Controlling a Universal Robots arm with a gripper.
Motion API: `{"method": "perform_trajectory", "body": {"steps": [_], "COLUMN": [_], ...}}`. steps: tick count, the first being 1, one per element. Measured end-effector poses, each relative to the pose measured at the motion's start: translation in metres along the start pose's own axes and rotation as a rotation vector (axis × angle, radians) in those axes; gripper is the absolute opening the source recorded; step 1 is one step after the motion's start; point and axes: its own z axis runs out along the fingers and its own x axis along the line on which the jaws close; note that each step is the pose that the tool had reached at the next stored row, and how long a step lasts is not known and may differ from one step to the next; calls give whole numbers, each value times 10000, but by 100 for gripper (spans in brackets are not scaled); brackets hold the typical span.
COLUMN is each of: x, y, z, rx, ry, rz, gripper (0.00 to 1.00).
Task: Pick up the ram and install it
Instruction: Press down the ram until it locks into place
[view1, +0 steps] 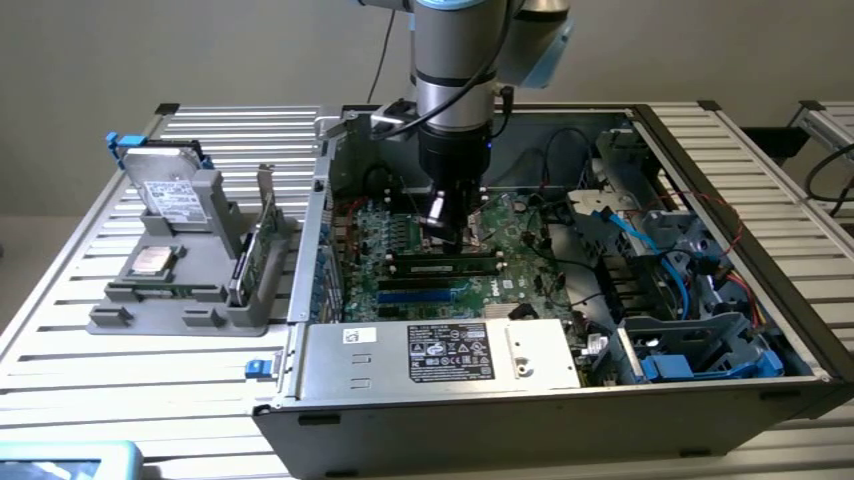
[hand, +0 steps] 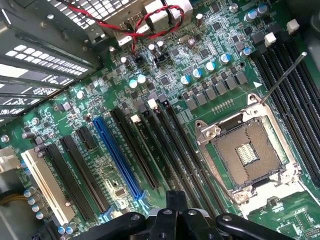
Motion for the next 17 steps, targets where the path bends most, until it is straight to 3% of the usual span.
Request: {"method": "perform_trajectory", "body": {"steps": [17], "x": [-1], "y": [0], "z": [0], "rx": [-65], "ry": [144], "rz": [2102], "gripper": [11]}}
